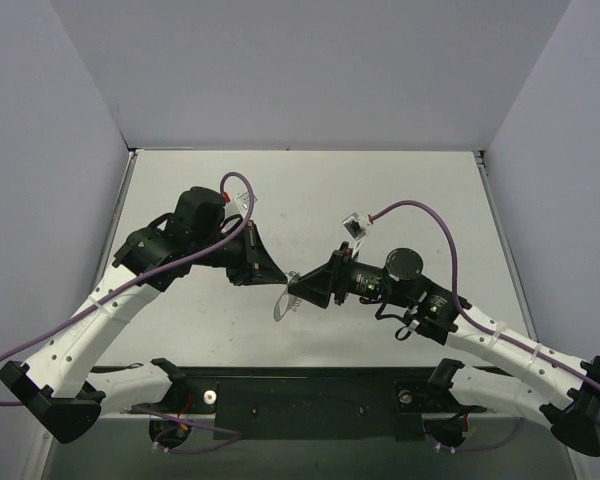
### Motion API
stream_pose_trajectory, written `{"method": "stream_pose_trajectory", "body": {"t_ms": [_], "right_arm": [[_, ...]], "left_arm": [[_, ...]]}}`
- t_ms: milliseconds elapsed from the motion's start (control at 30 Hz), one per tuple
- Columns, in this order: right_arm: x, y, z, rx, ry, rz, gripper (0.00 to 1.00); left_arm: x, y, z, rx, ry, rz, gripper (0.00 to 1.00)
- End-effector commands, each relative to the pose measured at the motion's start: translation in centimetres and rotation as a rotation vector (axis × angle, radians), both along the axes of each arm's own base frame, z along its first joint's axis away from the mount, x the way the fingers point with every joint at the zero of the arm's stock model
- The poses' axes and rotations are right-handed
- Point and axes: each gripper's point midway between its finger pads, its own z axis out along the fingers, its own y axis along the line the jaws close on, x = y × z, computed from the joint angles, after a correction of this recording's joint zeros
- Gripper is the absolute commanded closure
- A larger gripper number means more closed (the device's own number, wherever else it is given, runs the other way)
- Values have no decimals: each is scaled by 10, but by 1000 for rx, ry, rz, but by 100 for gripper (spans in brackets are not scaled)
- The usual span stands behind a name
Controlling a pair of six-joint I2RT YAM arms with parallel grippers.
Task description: Remove the keys from the keyring
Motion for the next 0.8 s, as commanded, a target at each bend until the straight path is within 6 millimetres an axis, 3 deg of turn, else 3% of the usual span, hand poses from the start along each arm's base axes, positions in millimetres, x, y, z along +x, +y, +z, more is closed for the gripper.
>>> {"method": "stream_pose_trajectory", "body": {"t_ms": [0, 233, 400, 767], "right_arm": [[-2, 3, 22, 47, -61, 27, 44], [-5, 5, 28, 73, -65, 45, 48], [-5, 5, 26, 62, -71, 45, 61], [3, 8, 25, 36, -87, 26, 76]], "left_arm": [[0, -1, 24, -70, -59, -8, 100], [1, -1, 25, -71, -58, -8, 100], [2, -2, 26, -74, -60, -8, 100], [-1, -1, 26, -85, -60, -11, 100]]}}
